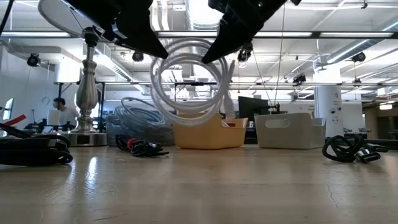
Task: Pick & Place USB Port
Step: Put the white HDMI cable into the yellow bin
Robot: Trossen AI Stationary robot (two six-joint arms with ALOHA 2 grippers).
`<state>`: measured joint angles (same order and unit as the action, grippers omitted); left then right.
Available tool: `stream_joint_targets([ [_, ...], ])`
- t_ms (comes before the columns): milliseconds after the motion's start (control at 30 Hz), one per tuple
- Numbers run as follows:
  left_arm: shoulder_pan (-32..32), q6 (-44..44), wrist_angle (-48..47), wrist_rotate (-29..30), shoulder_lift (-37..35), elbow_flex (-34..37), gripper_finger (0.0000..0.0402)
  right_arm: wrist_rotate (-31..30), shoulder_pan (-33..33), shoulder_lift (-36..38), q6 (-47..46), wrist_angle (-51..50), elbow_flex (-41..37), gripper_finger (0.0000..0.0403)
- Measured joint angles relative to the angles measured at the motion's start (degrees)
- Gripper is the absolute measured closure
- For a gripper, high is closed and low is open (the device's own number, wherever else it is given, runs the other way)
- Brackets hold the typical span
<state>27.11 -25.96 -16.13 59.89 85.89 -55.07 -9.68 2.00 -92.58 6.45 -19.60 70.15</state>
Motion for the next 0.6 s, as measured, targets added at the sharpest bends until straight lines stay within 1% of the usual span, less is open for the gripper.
stream_joint_targets([
  [133, 0.0, -4.4, -3.0, -3.1, 0.0, 0.0, 0.024, -7.7, -0.1, 1.7, 2.7, -7.5, 3.4, 0.0389],
  [200, 0.0, -6.8, -4.5, -4.3, 0.0, 0.0, 0.024, -9.9, -0.1, 2.9, 4.4, -10.1, 5.5, 0.0389],
  [233, 0.0, -7.8, -5.3, -5.0, 0.0, 0.0, 0.0241, -10.0, -0.3, 3.5, 5.8, -11.2, 6.4, 0.0389],
  [367, 0.0, -10.6, -5.9, -6.3, 0.0, 0.4, 0.0243, -9.8, -1.6, 5.5, 14.7, -13.8, 8.9, 0.039],
  [467, 0.0, -11.5, -5.8, -6.4, 0.0, 0.8, 0.0243, -9.6, -4.4, 6.5, 21.3, -14.9, 9.1, 0.039],
  [533, 0.0, -11.7, -5.8, -6.4, 0.0, 1.0, 0.0243, -7.0, -7.1, 6.5, 22.1, -15.6, 8.8, 0.039],
  [600, 0.0, -11.7, -5.8, -6.4, 0.0, 1.0, 0.0245, -1.6, -10.3, 5.8, 22.1, -16.3, 8.3, 0.039],
])
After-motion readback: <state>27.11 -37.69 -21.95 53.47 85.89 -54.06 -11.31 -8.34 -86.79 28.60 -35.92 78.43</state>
